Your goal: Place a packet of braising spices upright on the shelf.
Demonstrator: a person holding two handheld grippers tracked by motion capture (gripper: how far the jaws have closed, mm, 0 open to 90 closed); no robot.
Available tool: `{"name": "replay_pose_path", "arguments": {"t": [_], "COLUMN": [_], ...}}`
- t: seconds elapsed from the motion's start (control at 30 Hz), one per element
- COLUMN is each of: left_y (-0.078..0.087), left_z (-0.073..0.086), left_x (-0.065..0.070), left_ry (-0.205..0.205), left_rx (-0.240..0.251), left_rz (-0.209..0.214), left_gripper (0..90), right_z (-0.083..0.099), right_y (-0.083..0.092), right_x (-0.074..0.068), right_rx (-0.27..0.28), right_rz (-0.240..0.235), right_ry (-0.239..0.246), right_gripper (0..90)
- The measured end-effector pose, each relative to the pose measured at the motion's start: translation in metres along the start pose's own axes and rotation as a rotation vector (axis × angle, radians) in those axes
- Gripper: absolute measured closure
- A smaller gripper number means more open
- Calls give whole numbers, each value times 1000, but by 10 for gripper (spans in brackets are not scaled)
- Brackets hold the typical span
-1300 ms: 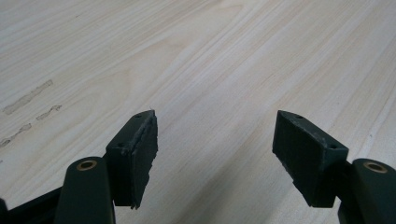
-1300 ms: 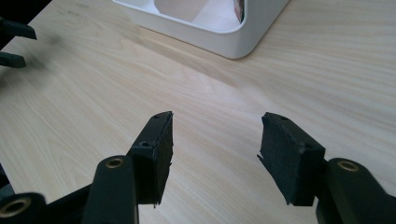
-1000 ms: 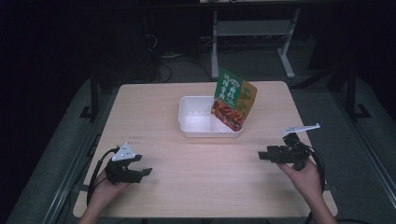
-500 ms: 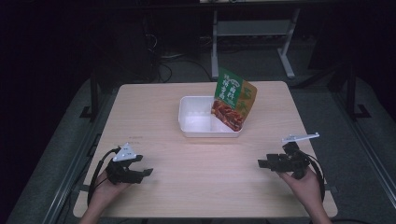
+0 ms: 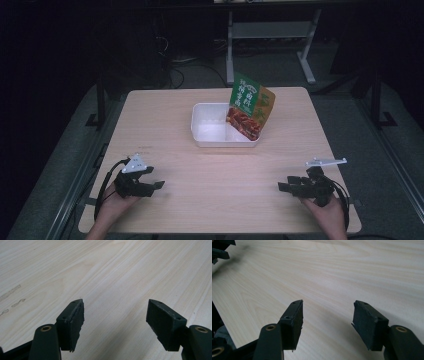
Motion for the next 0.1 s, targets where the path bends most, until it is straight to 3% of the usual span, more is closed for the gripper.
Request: {"name": "replay_pose_path", "arguments": {"t": [0.1], "left_y": [0], "left_z": [-1], "left_x": [1], "left_ry": [-4], "left_rx": [-1], "left_rz": [-1], "left_gripper": [297], "right_z": [3], "right_y": [3], "right_x": [-4], "right_rx": [20], "right_rz": [0], "right_ry": [0], "right_gripper": [399]}}
Point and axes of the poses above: each handheld gripper's, and its own axes: y roughly backward along the jaws, z roughly out of its underside, x roughly to its right, the point moved 5 cm from there along -y, roughly forward along the jaws, and after that the axes turned 8 degrees about z, right-handed, at the moved point
